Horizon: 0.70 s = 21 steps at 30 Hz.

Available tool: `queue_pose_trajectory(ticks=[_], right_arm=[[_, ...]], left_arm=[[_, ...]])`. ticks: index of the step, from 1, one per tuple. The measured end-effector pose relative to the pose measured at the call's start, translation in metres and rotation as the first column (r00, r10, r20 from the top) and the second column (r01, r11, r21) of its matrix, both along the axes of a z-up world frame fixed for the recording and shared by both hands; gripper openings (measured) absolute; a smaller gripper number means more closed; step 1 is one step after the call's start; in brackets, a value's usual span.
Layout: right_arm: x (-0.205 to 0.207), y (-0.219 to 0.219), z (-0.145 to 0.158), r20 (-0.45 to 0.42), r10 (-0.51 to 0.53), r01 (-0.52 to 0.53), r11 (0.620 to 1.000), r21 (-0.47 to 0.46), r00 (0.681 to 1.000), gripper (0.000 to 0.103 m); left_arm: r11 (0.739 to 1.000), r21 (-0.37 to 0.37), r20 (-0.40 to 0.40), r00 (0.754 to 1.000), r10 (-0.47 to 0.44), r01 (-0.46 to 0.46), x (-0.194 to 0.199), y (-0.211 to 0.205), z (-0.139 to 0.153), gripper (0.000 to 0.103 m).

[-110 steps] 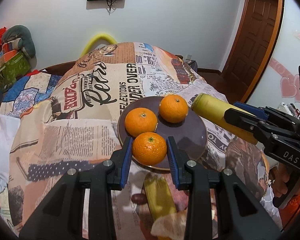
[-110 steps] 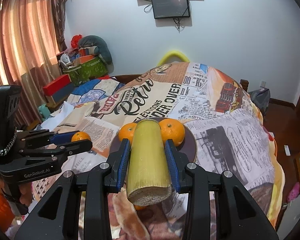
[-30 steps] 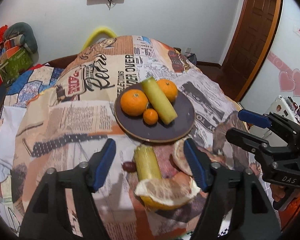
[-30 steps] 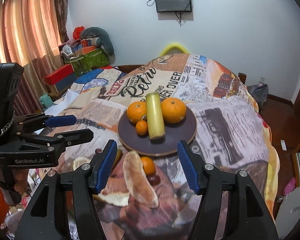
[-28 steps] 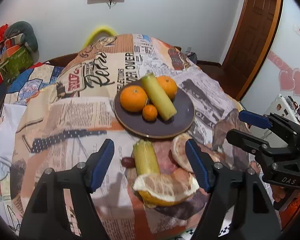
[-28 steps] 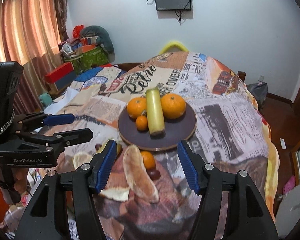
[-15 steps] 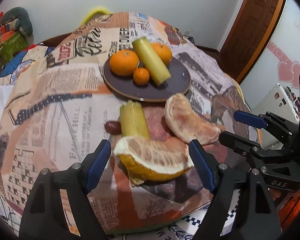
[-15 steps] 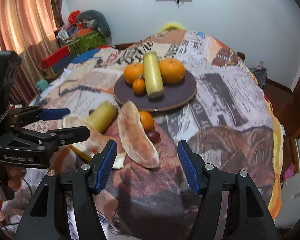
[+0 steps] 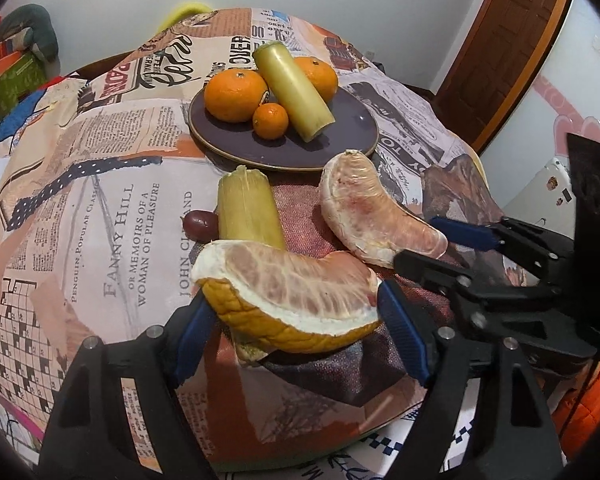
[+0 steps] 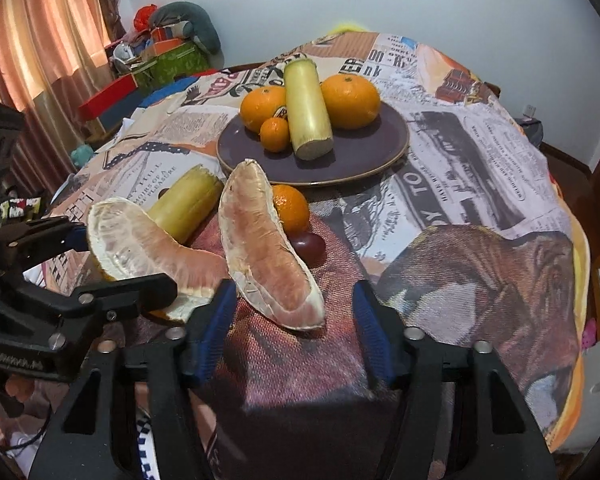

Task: Organize fruits
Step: 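Grasp a pomelo segment with the left tool while the right tool grasps another segment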

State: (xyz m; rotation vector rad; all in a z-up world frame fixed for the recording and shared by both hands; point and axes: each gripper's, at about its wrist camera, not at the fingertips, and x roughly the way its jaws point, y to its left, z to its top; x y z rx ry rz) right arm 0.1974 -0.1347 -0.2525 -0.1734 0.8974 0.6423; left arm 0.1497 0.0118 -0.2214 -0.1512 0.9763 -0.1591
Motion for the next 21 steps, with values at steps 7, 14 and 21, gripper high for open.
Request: queue_pose_trajectory(ticks=[7, 14, 21], right_arm=[[-0.004, -0.002, 0.002, -0.003, 0.011, -0.010, 0.999, 0.039, 1.000, 0.035], [-0.016, -0.009, 0.010, 0.003, 0.039, -0.039, 0.995, 0.086, 0.999, 0.017], [-0.030, -0.012, 0.018, 0.037, 0.064, -0.067, 0.996, 0.066, 0.997, 0.013]], left_arm=[[1.000, 0.006, 0.025, 1.000, 0.009, -0.009, -0.005, 0.000, 0.002, 0.075], [1.000, 0.005, 0.054, 0.998, 0.013, -0.013, -0.012, 0.002, 0.011, 0.056], [0.999, 0.035, 0.093, 0.995, 0.023, -0.026, -0.016, 0.011, 0.028, 0.046]])
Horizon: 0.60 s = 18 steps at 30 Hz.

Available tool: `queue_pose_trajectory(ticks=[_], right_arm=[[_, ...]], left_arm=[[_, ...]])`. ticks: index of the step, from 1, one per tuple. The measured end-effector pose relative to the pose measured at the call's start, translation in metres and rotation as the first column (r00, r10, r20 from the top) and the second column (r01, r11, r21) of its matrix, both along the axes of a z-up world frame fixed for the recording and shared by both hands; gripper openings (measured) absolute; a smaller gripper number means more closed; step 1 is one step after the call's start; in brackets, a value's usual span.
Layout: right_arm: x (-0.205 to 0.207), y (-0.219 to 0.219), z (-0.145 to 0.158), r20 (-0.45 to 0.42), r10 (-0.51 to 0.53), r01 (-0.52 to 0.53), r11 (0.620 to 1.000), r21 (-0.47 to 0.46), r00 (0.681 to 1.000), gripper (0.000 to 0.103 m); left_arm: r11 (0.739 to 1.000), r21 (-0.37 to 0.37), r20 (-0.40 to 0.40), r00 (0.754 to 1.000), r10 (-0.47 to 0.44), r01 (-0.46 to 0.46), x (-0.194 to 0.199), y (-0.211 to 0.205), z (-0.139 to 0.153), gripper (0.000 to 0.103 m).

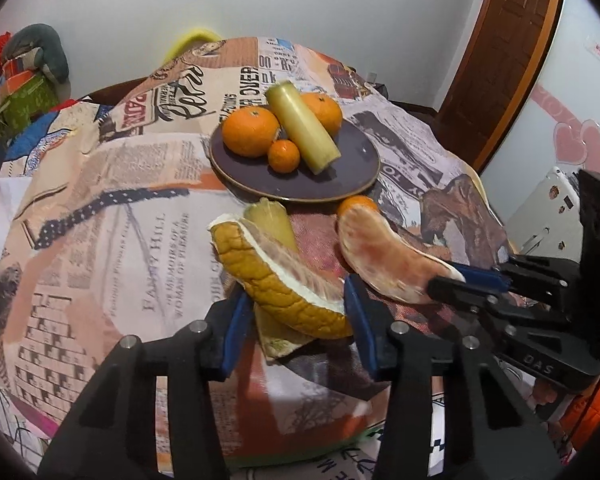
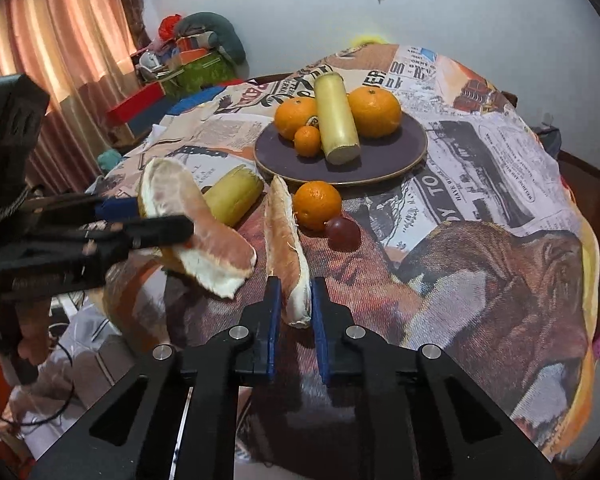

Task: Organize fruits
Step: 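Grasp a pomelo segment with the left tool while the right tool grasps another segment, then lift both pomelo segments and carry them toward the grey plate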

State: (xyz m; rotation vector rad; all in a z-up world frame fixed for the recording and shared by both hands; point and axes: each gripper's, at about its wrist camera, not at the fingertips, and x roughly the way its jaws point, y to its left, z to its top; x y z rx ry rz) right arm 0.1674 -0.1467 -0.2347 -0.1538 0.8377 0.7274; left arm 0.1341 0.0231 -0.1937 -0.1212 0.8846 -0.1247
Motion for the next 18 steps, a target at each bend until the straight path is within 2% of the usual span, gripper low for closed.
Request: queue_pose_trajectory(ticks=[1, 2, 4, 10, 18], right_arm=[[-0.001, -0.001, 0.001, 0.000, 0.002, -0.002, 1.000, 0.000, 1.000, 0.013], [-0.001, -0.001, 0.002, -0.002, 0.007, -0.007, 1.000, -0.002, 1.000, 0.013], [0.000, 0.001, 0.002, -0.015, 0.016, -0.016, 1.000, -0.009, 1.000, 0.014], [0.013, 0.006, -0.003, -0.047, 0.007, -0.008, 1.000, -0.005, 0.999, 0.017], [0.026, 0.021, -0.011, -0.071, 0.033, -0.034, 0.999, -0.009, 0.997, 0.023]], left_arm=[[1.000, 0.000, 0.006, 1.000, 0.002, -0.002, 0.000, 0.001, 0.002, 0.043], [1.000, 0.000, 0.011, 1.000, 0.002, -0.002, 0.000, 0.002, 0.004, 0.035], [1.000, -0.009, 0.013, 1.000, -0.010, 0.010, 0.002, 0.002, 0.009, 0.031], [0.999, 0.044, 0.031, 0.999, -0.027, 0.026, 0.007, -0.011, 0.010, 0.030], [0.999, 0.024, 0.018, 0.999, -0.044, 0.044, 0.013, -0.014, 0.006, 0.030]])
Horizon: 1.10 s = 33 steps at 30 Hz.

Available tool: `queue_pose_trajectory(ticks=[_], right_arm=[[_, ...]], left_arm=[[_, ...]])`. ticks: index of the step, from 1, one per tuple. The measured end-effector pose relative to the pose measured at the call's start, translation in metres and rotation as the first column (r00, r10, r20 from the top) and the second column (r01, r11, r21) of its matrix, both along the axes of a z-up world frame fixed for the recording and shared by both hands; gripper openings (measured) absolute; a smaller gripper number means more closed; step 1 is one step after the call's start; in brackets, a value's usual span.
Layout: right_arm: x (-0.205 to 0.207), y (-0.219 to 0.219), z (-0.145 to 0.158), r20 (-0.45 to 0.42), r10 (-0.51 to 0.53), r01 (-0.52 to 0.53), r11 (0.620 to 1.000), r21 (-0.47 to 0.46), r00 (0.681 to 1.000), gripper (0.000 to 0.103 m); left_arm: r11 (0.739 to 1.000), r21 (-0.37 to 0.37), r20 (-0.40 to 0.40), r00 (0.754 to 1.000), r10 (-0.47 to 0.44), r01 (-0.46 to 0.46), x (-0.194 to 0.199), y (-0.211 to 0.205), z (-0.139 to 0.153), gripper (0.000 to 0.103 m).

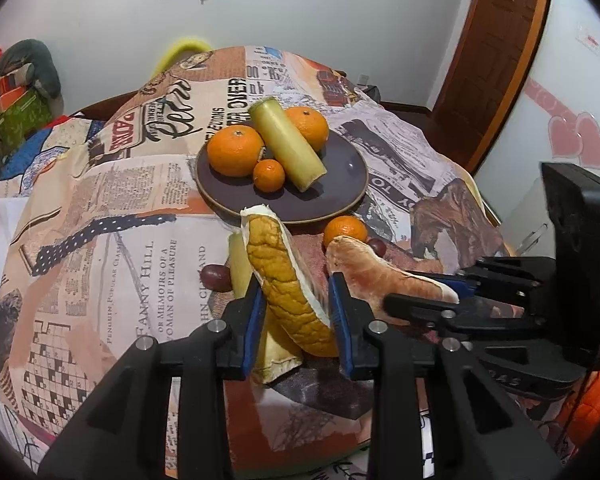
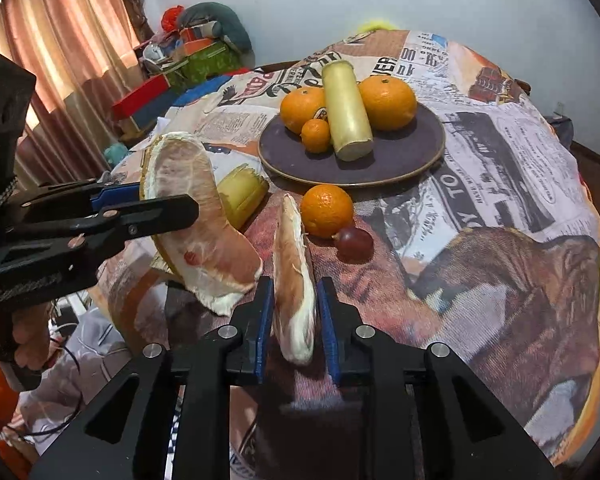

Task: Organize fruits
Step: 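Lift both pomelo segments and carry them toward the grey plate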

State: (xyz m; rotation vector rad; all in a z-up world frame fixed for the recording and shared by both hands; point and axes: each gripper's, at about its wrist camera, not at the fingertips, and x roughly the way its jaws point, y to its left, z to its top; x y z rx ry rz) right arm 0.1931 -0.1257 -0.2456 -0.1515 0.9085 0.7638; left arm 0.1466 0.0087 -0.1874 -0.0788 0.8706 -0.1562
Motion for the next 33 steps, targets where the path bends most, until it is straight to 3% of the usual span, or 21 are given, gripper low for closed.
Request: queue_pose_trajectory(ticks=[7, 14, 20, 33], right_arm=[[0.006, 0.002, -0.013, -0.043, -0.014, 0.015, 1.000, 0.020, 0.999, 0.025], [0.000, -0.004, -0.008, -0.023, -0.037, 0.039, 0.998, 0.052, 0.999, 0.023], [-0.002, -0.012, 0.009, 0.016, -0.069, 0.067, 0.993, 0.098, 0.997, 0.022], [0.012, -0.027, 0.036, 0.076, -0.146, 0.132, 0.978, 0.160, 0.986, 0.022]], left_arm=[[1.000, 0.009, -0.023, 1.000, 0.004, -0.004, 0.010, -0.003, -0.011, 0.034], [0.998, -0.054, -0.041, 0.999, 0.016, -0.018, 0.015, 0.005, -0.013, 0.034], [0.999, -0.047, 0.018, 1.000, -0.011, 0.012, 0.008, -0.001, 0.004, 0.023], [0.998, -0.059, 0.080, 0.996, 0.032, -0.027, 0.022, 0.012, 0.029, 0.022]])
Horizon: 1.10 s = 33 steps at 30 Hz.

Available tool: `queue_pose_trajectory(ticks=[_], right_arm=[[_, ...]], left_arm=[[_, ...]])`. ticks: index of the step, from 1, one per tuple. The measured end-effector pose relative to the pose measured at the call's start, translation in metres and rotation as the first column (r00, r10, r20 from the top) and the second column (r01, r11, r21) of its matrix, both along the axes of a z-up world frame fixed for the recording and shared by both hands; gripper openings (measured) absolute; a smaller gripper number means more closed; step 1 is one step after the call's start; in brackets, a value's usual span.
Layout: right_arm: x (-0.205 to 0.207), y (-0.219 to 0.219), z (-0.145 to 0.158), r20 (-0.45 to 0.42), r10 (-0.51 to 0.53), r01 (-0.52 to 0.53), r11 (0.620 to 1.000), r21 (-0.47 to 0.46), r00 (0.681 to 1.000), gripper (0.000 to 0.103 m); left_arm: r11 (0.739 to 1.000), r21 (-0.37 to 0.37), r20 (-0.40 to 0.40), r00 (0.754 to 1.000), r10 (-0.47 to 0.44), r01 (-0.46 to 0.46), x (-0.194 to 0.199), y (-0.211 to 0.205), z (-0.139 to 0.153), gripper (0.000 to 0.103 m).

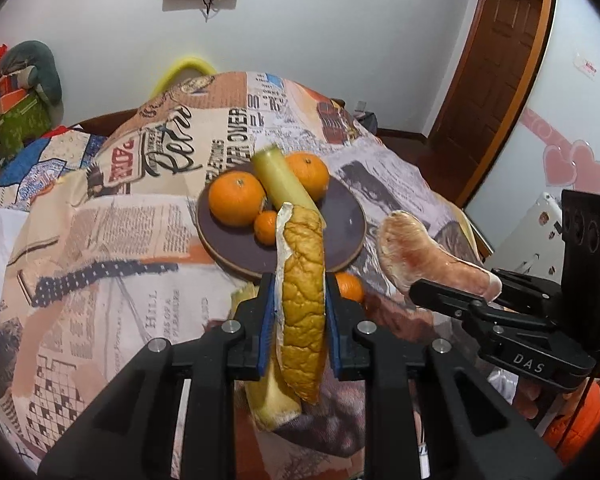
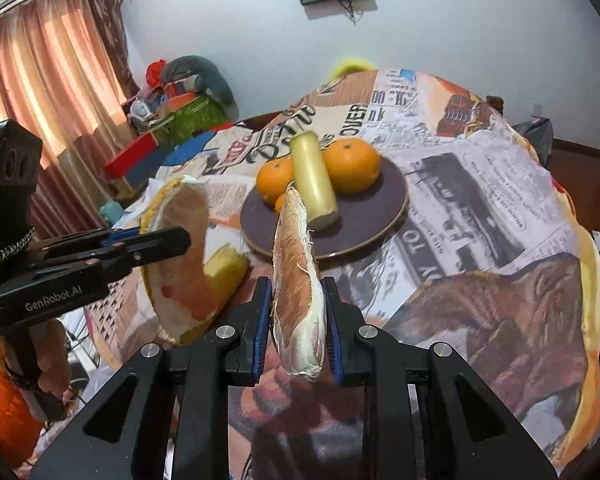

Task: Organize fruits
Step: 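Lift both pomelo segments and carry them toward the grey plate, then lower both pomelo segments onto the plate and open both tools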

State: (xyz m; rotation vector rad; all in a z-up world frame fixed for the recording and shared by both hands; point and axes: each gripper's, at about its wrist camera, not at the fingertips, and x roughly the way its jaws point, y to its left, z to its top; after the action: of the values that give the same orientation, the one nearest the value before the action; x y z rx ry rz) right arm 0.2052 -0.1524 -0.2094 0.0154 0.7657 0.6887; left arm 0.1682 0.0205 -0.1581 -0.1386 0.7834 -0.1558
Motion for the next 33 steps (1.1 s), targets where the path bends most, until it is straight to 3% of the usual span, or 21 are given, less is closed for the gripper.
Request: queue_pose_trajectory(ticks=[8, 18, 33], right_arm=[[0.018, -0.006, 0.010, 0.024, -0.042, 0.041, 0.999, 0.019, 0.999, 0.022], [0.043, -0.005, 0.010, 0.040, -0.071, 0.070, 0.997, 0.022, 0.997, 0.022], [0.084, 0.019, 0.009, 0.051, -0.029, 0.028, 0.999, 0.018, 0.998, 0.022]], left_arm=[[1.000, 0.016, 0.044, 0.999, 0.023, -0.024, 0.019, 0.009, 0.015, 0.022], [0.998, 0.030, 0.041, 0.998, 0.056, -0.057, 0.059, 0.024, 0.011, 0.022], [0.990, 0.088, 0.055, 0.993, 0.105, -0.109, 0.104, 0.034, 0.004, 0.022]])
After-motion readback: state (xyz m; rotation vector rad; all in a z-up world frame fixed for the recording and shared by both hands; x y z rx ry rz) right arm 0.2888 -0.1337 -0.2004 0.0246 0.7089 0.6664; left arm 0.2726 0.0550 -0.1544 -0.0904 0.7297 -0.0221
